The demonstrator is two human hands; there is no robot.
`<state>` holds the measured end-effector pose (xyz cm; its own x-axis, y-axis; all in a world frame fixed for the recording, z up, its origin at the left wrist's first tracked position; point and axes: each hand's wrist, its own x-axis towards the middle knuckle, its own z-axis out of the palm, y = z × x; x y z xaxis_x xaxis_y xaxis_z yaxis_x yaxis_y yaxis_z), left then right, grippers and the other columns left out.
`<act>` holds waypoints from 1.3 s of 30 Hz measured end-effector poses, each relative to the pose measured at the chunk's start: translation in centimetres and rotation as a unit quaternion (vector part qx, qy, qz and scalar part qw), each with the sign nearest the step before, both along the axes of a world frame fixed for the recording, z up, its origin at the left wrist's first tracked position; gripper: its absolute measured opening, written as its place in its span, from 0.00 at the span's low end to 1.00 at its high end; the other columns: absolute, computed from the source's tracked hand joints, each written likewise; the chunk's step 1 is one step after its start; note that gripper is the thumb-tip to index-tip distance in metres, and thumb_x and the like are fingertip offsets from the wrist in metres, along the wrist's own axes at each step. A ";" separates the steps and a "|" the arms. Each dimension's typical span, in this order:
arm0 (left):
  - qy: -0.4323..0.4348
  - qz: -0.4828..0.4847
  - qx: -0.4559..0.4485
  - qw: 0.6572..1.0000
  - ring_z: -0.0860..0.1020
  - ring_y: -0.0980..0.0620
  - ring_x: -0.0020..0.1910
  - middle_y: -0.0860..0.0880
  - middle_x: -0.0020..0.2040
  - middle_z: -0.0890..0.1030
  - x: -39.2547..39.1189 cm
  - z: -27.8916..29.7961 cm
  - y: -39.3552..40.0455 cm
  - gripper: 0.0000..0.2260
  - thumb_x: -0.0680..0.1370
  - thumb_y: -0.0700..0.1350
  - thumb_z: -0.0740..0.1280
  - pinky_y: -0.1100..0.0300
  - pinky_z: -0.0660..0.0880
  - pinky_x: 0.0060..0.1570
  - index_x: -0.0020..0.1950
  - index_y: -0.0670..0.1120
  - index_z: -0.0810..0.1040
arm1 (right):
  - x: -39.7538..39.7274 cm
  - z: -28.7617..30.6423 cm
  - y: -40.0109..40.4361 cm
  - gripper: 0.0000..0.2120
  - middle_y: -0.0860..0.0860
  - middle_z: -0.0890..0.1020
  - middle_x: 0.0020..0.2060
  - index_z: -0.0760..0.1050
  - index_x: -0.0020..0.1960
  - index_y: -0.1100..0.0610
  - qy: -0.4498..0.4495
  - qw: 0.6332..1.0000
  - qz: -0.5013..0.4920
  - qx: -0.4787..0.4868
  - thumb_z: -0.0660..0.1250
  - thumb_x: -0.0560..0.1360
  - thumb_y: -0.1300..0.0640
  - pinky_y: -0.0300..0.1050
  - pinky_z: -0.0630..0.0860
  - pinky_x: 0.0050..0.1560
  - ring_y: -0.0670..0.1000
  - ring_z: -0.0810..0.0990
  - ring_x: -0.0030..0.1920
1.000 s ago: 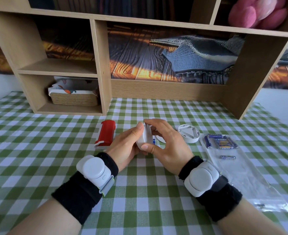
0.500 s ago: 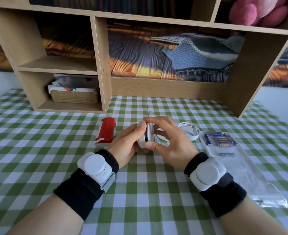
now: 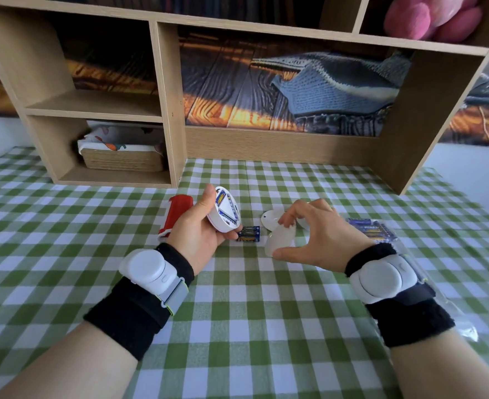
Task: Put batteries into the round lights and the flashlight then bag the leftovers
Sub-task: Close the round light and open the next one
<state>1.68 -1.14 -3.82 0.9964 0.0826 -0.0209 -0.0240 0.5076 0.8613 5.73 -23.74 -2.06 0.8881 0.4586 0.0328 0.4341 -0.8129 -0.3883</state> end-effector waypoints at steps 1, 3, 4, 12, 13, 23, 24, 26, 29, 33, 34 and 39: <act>-0.001 0.000 0.004 1.000 0.77 0.43 0.37 0.41 0.43 0.76 0.0 0.0 0.0 0.21 0.74 0.57 0.62 0.56 0.75 0.33 0.54 0.40 0.76 | -0.1 0.1 0.0 0.29 0.44 0.68 0.56 0.67 0.54 0.37 0.007 1.000 -0.002 -0.019 0.71 0.58 0.29 0.45 0.72 0.56 0.51 0.69 0.58; -0.003 -0.003 0.007 1.000 0.77 0.43 0.38 0.41 0.43 0.76 0.0 0.0 0.0 0.21 0.73 0.57 0.62 0.56 0.75 0.33 0.54 0.40 0.76 | -0.2 0.4 -0.2 0.29 0.45 0.66 0.55 0.67 0.56 0.37 0.012 0.998 -0.007 -0.055 0.72 0.60 0.31 0.46 0.71 0.55 0.52 0.67 0.58; -0.002 -0.004 0.007 1.000 0.77 0.43 0.38 0.41 0.44 0.76 0.0 0.0 0.0 0.21 0.74 0.57 0.62 0.56 0.76 0.33 0.55 0.40 0.76 | -0.3 0.5 -0.2 0.29 0.45 0.66 0.55 0.66 0.56 0.36 0.014 0.997 -0.009 -0.070 0.72 0.60 0.31 0.47 0.71 0.55 0.52 0.66 0.58; 0.002 0.001 0.002 1.000 0.77 0.42 0.37 0.39 0.44 0.76 0.0 -0.1 0.1 0.22 0.74 0.57 0.62 0.56 0.76 0.31 0.55 0.40 0.76 | -0.5 0.6 -0.4 0.30 0.47 0.64 0.56 0.68 0.61 0.32 0.011 0.992 -0.008 -0.127 0.71 0.61 0.31 0.46 0.68 0.54 0.52 0.64 0.58; 0.002 0.001 0.003 1.000 0.77 0.42 0.37 0.40 0.44 0.77 0.0 -0.1 0.1 0.22 0.74 0.57 0.61 0.56 0.76 0.31 0.55 0.40 0.76 | -0.4 0.6 -0.5 0.31 0.46 0.64 0.56 0.68 0.61 0.32 0.012 0.992 -0.007 -0.124 0.71 0.61 0.30 0.46 0.69 0.54 0.51 0.64 0.58; 0.062 -0.062 -0.039 0.995 0.83 0.40 0.42 0.38 0.48 0.84 0.0 0.0 0.2 0.26 0.83 0.58 0.49 0.55 0.79 0.33 0.59 0.39 0.77 | -1.3 -0.5 4.6 0.21 0.40 0.77 0.55 0.75 0.65 0.49 -0.163 0.964 0.031 0.206 0.65 0.76 0.41 0.29 0.67 0.52 0.43 0.72 0.55; 0.063 -0.068 -0.043 0.995 0.83 0.41 0.42 0.39 0.47 0.84 -0.1 0.1 0.1 0.26 0.84 0.58 0.49 0.54 0.80 0.34 0.58 0.39 0.76 | -1.3 -0.9 5.3 0.20 0.41 0.76 0.56 0.74 0.66 0.49 -0.158 0.962 0.033 0.219 0.67 0.76 0.44 0.29 0.67 0.53 0.43 0.73 0.56; 0.064 -0.075 -0.053 0.994 0.84 0.42 0.46 0.39 0.48 0.85 -0.1 0.1 0.1 0.25 0.84 0.57 0.49 0.51 0.79 0.41 0.59 0.39 0.76 | -1.4 -1.6 6.4 0.20 0.43 0.76 0.57 0.73 0.67 0.49 -0.155 0.959 0.038 0.234 0.68 0.76 0.46 0.35 0.70 0.56 0.45 0.73 0.57; 0.062 -0.070 -0.072 0.993 0.83 0.42 0.51 0.38 0.52 0.84 -0.1 0.0 0.0 0.24 0.84 0.55 0.51 0.46 0.77 0.53 0.60 0.38 0.77 | -1.5 -2.5 7.4 0.20 0.44 0.75 0.58 0.73 0.66 0.48 -0.159 0.957 0.043 0.240 0.69 0.75 0.47 0.38 0.72 0.57 0.45 0.74 0.58; 0.052 -0.063 -0.065 0.995 0.84 0.44 0.50 0.38 0.51 0.84 0.2 -0.3 0.1 0.22 0.84 0.53 0.51 0.47 0.77 0.52 0.59 0.38 0.77 | -1.5 -3.0 7.8 0.19 0.44 0.75 0.57 0.75 0.64 0.49 -0.162 0.953 0.020 0.254 0.70 0.75 0.48 0.25 0.67 0.54 0.44 0.73 0.58; 0.051 -0.058 -0.059 0.995 0.84 0.43 0.50 0.38 0.52 0.84 0.3 -0.4 0.1 0.22 0.84 0.53 0.52 0.47 0.77 0.53 0.59 0.38 0.77 | -1.5 -3.1 7.8 0.18 0.44 0.75 0.57 0.75 0.63 0.50 -0.165 0.952 0.015 0.256 0.71 0.75 0.48 0.24 0.67 0.54 0.44 0.73 0.58; 0.026 -0.039 -0.019 0.999 0.79 0.41 0.59 0.34 0.64 0.78 0.5 -0.8 -0.2 0.22 0.82 0.53 0.57 0.43 0.75 0.61 0.65 0.38 0.74 | -1.7 -2.9 8.1 0.18 0.42 0.74 0.56 0.76 0.62 0.48 -0.152 0.950 -0.009 0.274 0.73 0.73 0.48 0.28 0.67 0.53 0.41 0.72 0.55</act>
